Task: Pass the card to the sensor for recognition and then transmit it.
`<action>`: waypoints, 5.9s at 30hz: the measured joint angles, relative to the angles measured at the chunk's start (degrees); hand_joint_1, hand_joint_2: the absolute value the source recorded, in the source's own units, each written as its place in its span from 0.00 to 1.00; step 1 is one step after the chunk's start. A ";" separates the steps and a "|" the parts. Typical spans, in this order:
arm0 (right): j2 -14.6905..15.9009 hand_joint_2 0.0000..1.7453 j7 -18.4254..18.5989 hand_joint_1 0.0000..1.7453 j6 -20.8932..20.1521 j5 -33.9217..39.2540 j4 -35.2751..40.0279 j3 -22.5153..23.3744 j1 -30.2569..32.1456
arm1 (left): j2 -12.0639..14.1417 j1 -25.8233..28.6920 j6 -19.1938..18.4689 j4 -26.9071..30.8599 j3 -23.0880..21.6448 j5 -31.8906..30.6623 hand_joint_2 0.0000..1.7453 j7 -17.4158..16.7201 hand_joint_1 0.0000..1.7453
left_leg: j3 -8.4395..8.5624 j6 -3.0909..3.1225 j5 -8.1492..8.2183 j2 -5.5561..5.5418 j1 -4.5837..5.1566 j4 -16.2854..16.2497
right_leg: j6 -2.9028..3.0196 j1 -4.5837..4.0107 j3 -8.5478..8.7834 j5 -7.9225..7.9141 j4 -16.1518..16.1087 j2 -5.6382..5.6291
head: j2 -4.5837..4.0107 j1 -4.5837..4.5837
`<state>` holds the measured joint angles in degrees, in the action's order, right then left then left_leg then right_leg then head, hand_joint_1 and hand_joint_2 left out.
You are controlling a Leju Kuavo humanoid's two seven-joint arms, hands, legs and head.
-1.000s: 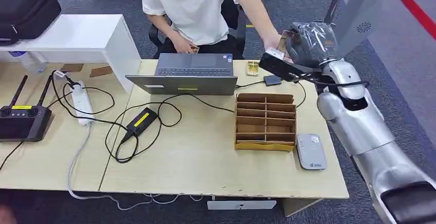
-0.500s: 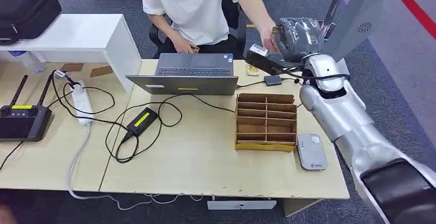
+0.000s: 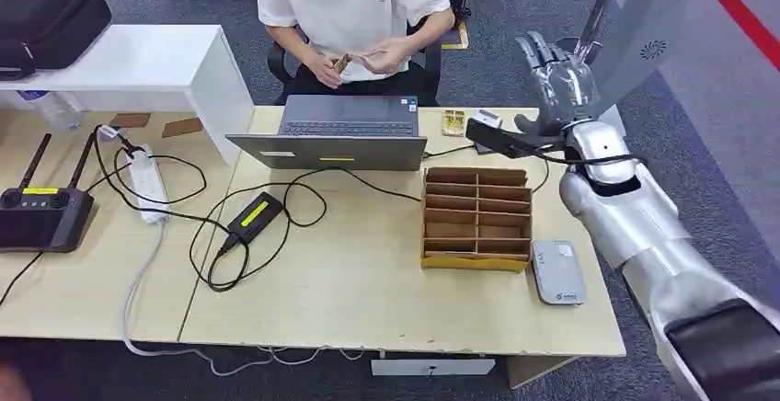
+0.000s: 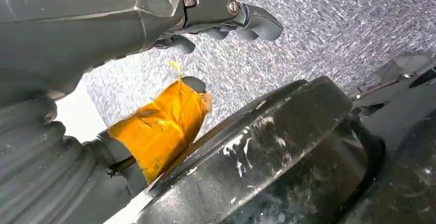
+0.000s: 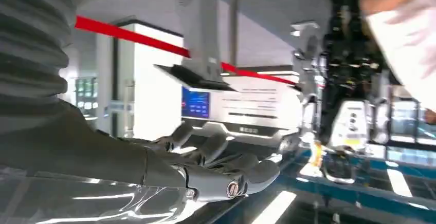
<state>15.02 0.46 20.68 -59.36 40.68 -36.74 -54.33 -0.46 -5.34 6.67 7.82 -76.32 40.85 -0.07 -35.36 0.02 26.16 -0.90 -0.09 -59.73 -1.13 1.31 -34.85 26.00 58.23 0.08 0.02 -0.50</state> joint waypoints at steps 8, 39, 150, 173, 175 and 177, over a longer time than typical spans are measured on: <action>13.82 1.00 0.13 0.00 -0.28 -0.96 1.57 2.62 4.80 | 0.00 0.28 0.42 0.00 0.31 1.33 1.00 -1.46 0.00 | -0.07 0.13 0.09 -0.18 0.02 -0.04 | -0.04 0.01 0.04 0.01 -0.13 0.21 | 0.00 -0.04; 16.84 1.00 -0.40 0.00 12.18 -3.01 -20.51 54.27 52.37 | -0.92 0.33 5.18 0.00 0.35 4.76 0.00 -7.21 0.00 | 0.45 0.22 0.81 -0.30 -0.16 0.12 | -0.08 -0.24 0.63 0.70 -0.32 0.31 | 0.00 -0.02; -26.43 1.00 12.64 0.00 -0.44 -21.35 -27.95 99.05 51.52 | 0.40 -1.30 32.41 -4.50 -1.27 16.83 0.00 -13.70 0.00 | 1.18 -0.60 1.06 0.48 -0.50 0.33 | 0.83 -0.56 0.96 0.97 -0.10 -0.35 | 0.00 -0.02; -27.54 1.00 14.47 0.00 6.08 -24.28 -27.80 98.81 51.27 | 5.38 -2.29 32.44 -6.62 -3.76 21.44 0.00 -14.93 0.00 | 1.20 -0.66 1.03 0.47 -0.52 0.39 | 0.92 -0.56 0.96 1.02 -0.10 -0.35 | 0.00 0.00; -27.54 1.00 14.65 0.00 6.21 -24.28 -27.80 98.79 51.27 | 6.10 -2.44 32.44 -6.64 -4.00 22.30 0.00 -14.99 0.00 | 1.20 -0.67 1.03 0.47 -0.55 0.39 | 0.92 -0.59 0.96 1.02 -0.10 -0.35 | 0.00 0.04; -27.54 1.00 14.97 0.00 6.29 -24.22 -27.80 98.79 51.25 | 7.68 -2.76 32.44 -6.69 -4.02 23.65 0.00 -14.64 0.00 | 1.21 -0.69 1.01 0.47 -0.57 0.40 | 0.93 -0.60 0.95 1.03 -0.08 -0.35 | 0.00 0.05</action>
<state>-12.52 15.43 26.97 -83.58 12.87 62.05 -3.08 7.23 -8.10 39.10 1.14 -80.35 64.50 -14.71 -34.16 -0.68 27.18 -0.43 -0.66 -59.33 -0.20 0.70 -33.90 27.03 58.15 -0.27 0.02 -0.46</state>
